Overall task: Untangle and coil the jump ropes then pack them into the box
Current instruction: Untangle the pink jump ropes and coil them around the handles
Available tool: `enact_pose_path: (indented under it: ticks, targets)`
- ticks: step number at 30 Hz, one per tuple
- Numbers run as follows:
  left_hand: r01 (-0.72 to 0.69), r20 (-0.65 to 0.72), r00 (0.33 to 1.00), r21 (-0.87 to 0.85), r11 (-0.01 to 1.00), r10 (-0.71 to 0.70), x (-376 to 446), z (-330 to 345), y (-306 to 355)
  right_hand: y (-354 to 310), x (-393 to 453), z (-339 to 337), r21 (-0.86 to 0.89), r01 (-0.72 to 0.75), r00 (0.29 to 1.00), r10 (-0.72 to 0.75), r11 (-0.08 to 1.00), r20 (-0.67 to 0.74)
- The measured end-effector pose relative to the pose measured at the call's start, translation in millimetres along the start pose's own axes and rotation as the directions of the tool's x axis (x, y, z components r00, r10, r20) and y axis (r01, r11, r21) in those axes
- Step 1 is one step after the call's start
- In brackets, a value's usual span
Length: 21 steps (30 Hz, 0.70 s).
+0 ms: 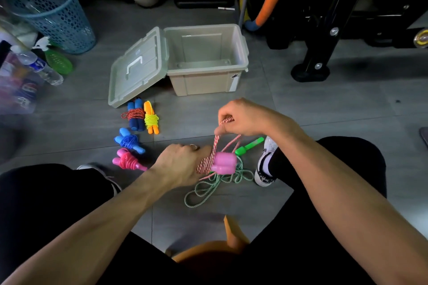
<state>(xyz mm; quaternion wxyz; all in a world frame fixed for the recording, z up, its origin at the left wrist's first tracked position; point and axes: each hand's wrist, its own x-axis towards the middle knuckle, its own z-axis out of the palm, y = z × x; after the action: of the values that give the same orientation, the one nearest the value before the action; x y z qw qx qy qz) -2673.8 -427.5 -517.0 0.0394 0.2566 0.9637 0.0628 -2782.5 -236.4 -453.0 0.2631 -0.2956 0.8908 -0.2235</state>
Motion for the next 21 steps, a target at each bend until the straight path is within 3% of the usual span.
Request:
enact_pose_path:
  ticks: [2, 4, 5, 7, 10, 12, 15, 18, 21]
  targets:
    - [-0.183, -0.104, 0.979, -0.046, 0.982, 0.178, -5.1, -0.7, -4.5, 14.6, 2.7, -4.8, 0.101, -0.027, 0.999, 0.030, 0.995, -0.025]
    - [-0.233, -0.152, 0.965, -0.114, 0.966, 0.214, -8.7, -0.6, -5.4, 27.4, 5.0, -1.3, 0.197, -0.037, 0.999, 0.042, 0.980, -0.022]
    - [-0.203, -0.184, 0.968, -0.188, 0.961, 0.169, -10.5, -1.6, -3.9, 31.7, 5.0, 2.4, 0.226, -0.044, 0.999, 0.047, 0.973, -0.010]
    - [-0.028, -0.259, 0.962, -0.416, 0.909, -0.089, -10.6, -8.2, 0.0, 38.6, 1.9, 9.9, 0.305, -0.052, 0.998, 0.057, 0.951, -0.007]
    - [0.218, -0.196, 0.832, -0.745, 0.630, -0.519, -4.4, -18.0, 3.1, 40.1, -5.8, 17.8, 0.431, -0.018, 0.997, 0.046, 0.902, -0.054]
    - [0.198, -0.160, 0.785, -0.851, 0.487, -0.598, -0.6, -21.8, 5.6, 40.4, -7.8, 24.5, 0.413, -0.041, 0.998, 0.055, 0.910, -0.022]
    - [0.136, -0.135, 0.765, -0.922, 0.362, -0.630, 4.9, -23.3, 7.8, 44.3, -6.6, 35.2, 0.401, -0.092, 0.996, 0.093, 0.911, 0.017]
    - [0.269, -0.048, 0.692, -0.909, 0.319, -0.721, 9.5, -21.9, 5.5, 42.6, -6.1, 42.5, 0.386, -0.102, 0.995, 0.099, 0.917, 0.029]
    - [0.422, 0.011, 0.631, -0.844, 0.332, -0.775, 10.7, -17.3, 2.1, 27.7, -7.4, 49.0, 0.213, -0.087, 0.993, 0.068, 0.973, 0.094]
